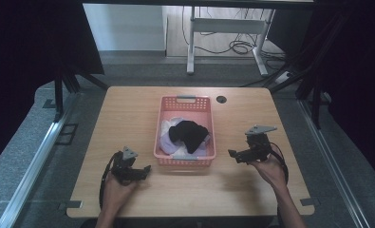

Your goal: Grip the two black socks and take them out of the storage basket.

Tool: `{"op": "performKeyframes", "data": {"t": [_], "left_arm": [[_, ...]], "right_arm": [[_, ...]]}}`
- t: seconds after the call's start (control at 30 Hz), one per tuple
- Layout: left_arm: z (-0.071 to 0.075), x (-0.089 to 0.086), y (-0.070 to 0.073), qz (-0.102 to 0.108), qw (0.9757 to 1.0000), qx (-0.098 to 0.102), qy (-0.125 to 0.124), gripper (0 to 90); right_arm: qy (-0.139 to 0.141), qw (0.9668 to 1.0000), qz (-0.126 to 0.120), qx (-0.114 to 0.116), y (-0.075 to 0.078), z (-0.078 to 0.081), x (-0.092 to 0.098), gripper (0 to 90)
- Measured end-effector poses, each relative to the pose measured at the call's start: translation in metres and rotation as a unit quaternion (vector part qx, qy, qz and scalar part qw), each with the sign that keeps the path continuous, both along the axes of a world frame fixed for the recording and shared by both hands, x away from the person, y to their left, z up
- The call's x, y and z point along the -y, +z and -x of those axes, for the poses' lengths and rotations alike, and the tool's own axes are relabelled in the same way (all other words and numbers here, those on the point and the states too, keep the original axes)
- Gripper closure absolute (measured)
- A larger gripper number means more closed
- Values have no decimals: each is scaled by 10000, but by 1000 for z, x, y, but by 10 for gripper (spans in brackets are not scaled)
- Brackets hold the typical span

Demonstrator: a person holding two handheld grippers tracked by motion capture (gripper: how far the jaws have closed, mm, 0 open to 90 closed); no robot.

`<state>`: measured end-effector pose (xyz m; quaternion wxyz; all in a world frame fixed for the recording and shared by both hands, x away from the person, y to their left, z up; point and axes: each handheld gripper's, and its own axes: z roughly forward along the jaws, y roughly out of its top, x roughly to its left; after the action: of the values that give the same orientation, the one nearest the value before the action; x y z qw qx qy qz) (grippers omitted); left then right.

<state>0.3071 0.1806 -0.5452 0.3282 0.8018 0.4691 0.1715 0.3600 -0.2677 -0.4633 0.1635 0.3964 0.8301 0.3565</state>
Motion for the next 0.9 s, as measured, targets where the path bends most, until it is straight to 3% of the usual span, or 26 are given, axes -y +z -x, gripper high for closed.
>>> {"op": "performKeyframes", "data": {"t": [0.5, 0.9], "left_arm": [[0, -1, 0, -34, 10000, -9, -29, 122], [0, -1, 0, -55, 10000, 2, -54, 122]], "right_arm": [[226, 9997, -34, 72, 20, -15, -25, 2], [471, 9987, -106, 149, 35, -27, -48, 132]]}}
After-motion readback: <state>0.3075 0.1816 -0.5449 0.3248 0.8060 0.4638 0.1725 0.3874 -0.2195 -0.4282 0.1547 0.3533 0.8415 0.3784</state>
